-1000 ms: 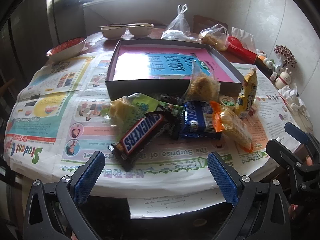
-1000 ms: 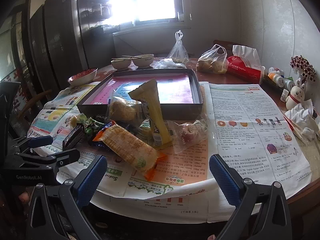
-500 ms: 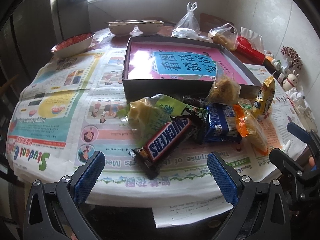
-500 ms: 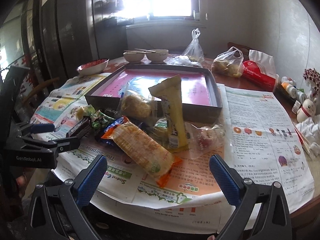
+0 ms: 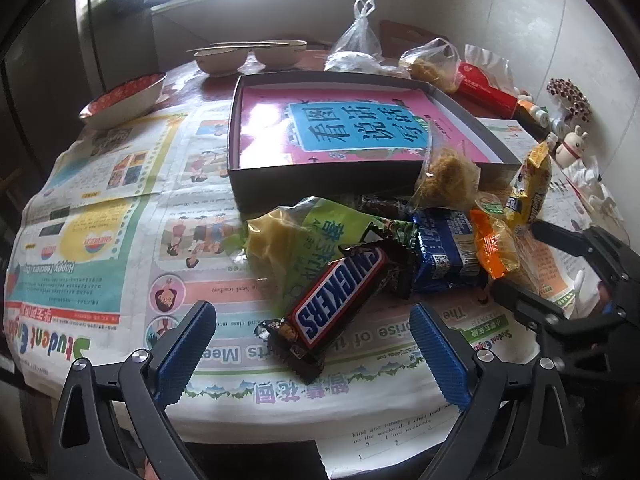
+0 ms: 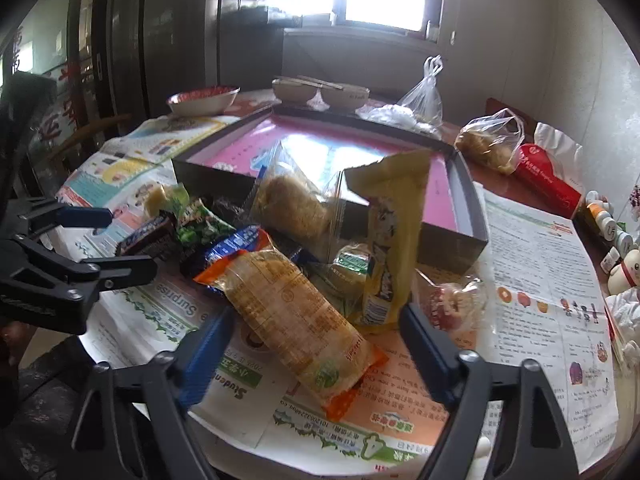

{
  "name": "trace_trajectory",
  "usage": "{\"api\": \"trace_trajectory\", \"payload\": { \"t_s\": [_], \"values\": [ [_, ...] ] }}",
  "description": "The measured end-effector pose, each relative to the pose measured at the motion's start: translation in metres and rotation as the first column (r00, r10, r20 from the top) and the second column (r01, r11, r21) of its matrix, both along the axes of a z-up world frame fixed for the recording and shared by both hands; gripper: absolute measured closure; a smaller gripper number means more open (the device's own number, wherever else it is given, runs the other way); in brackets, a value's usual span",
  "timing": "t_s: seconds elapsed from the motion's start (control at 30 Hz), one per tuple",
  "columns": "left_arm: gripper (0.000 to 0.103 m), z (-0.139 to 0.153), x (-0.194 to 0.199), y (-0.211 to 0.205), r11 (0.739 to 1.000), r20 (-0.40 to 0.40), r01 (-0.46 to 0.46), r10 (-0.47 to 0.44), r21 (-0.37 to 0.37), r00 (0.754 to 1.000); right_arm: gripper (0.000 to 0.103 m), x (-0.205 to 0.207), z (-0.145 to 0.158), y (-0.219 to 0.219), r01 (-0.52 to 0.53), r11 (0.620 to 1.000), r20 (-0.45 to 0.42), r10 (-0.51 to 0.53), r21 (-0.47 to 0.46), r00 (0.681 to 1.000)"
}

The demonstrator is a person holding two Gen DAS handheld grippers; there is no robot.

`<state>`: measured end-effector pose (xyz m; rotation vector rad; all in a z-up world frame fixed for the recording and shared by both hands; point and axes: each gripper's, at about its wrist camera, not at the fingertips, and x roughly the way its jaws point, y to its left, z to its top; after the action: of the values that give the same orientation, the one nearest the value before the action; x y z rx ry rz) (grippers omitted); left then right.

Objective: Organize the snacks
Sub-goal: 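Grasp the Snickers bar with the left tool while the right tool grasps the orange-wrapped bread roll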

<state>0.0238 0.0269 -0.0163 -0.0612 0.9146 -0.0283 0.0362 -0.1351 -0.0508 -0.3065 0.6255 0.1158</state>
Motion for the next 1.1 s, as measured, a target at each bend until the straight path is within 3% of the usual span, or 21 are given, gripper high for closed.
{"api": "trace_trajectory", "payload": {
  "t_s": [0.1,0.2,0.43,0.5,0.6,1.1],
  "values": [
    [0.009,0.0,0.002,0.0,1.0,0.001,0.01,-0.01,-0.005,1.0,0.034,0.005,-0.002,-0.001,-0.009,1.0,-0.008,0.009,-0.006,1.0],
    [0.033,-0.003,0.006,0.0,0.999,-0.023,0.025,-0.026,-0.029,0.999,0.043,0.008,-0.003,-0.001,-0.032,0.999,-0.016,0.032,0.001,0.999],
    [0.047,-0.009,0.014,0.004,0.998,-0.043,0.027,-0.03,-0.065,0.999,0.056,0.012,-0.004,0.0,-0.065,0.998,-0.025,0.065,0.022,0.998],
    [0.06,-0.009,0.014,0.005,0.998,-0.041,0.026,-0.029,-0.063,0.999,0.062,0.011,-0.002,-0.002,-0.067,0.997,-0.022,0.068,0.042,0.997],
    [0.068,-0.008,0.013,0.01,0.994,-0.038,0.024,-0.029,-0.107,0.999,0.068,0.011,0.001,-0.007,-0.069,0.994,-0.019,0.071,0.079,0.997],
    [0.072,0.002,0.002,0.03,0.976,-0.031,0.011,-0.018,-0.218,0.999,0.071,0.007,0.017,-0.026,-0.085,0.965,-0.003,0.089,0.25,0.996]
  ]
}}
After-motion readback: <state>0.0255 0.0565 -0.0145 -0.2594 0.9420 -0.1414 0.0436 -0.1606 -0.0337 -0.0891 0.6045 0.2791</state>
